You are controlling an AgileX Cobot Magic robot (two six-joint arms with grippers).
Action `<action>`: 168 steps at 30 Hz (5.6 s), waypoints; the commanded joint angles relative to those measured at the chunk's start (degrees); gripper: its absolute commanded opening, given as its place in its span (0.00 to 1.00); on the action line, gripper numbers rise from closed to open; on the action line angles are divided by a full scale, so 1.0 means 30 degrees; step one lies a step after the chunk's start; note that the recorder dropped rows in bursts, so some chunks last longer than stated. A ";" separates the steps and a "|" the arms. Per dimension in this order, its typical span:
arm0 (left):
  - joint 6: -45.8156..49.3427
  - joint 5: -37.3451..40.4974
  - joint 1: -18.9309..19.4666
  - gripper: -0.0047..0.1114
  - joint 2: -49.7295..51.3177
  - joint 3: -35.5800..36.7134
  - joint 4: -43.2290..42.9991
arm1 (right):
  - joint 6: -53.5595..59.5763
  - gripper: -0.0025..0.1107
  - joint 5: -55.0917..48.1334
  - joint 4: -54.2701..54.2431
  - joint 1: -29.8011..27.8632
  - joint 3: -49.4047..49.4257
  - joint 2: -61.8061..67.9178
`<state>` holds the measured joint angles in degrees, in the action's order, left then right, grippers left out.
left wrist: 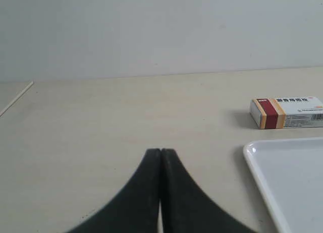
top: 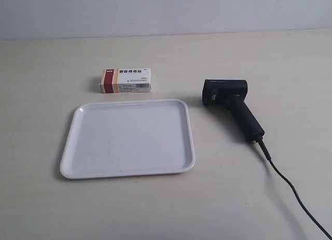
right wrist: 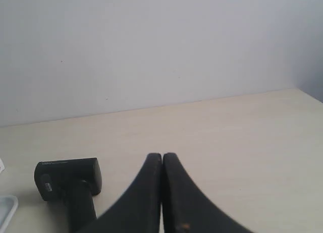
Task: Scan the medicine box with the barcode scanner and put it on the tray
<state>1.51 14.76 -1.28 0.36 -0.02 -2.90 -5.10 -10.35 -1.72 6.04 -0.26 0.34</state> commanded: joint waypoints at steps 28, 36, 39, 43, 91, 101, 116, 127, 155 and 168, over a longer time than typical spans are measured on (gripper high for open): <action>-0.4404 -1.1241 0.0059 0.04 0.2481 -0.1056 0.2682 | -0.0015 0.02 0.0046 0.0093 -0.0116 0.0086 -0.0115; -0.3825 -1.0396 0.0059 0.04 1.5183 -0.6054 0.1120 | -0.0015 0.02 0.0046 0.0093 -0.0116 0.0086 -0.0115; -0.4699 -0.6619 -0.0111 0.04 2.0906 -0.9731 -0.1091 | -0.0015 0.02 0.0046 0.0093 -0.0116 0.0086 -0.0115; -0.3097 0.0586 -0.1507 0.04 2.7265 -1.5508 -0.1702 | -0.0015 0.02 0.0046 0.0093 -0.0116 0.0086 -0.0115; 3.3276 1.3488 -0.3212 0.07 4.5171 -3.3206 2.1162 | 0.0334 0.02 0.0046 0.0257 -0.0116 0.0086 -0.0115; 3.3914 1.8400 -0.3212 0.15 4.0230 -2.9182 2.0878 | 0.0292 0.02 0.0083 0.0055 -0.0116 0.0086 -0.0115; 3.9572 1.2263 -0.3465 0.14 3.4792 -1.9349 2.3389 | -0.2640 0.02 0.4077 -0.3231 0.0008 -0.0622 0.1717; 3.9572 1.1451 -0.4096 0.14 3.3738 -1.7739 2.3607 | -0.0197 0.08 0.2064 -0.3263 0.3601 -0.8226 1.9180; 3.9572 1.0663 -0.4175 0.14 3.4379 -1.7546 2.3558 | 0.6391 0.74 0.1132 -0.2353 0.6441 -1.7825 3.6558; 3.9572 0.9955 -0.4141 0.14 3.4570 -1.7592 2.2985 | 0.7212 0.02 -0.2514 0.0058 0.6441 -1.7780 3.3019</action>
<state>120.07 44.65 -13.62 104.04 -52.67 66.39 15.83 -14.91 -3.81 25.29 -53.37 104.07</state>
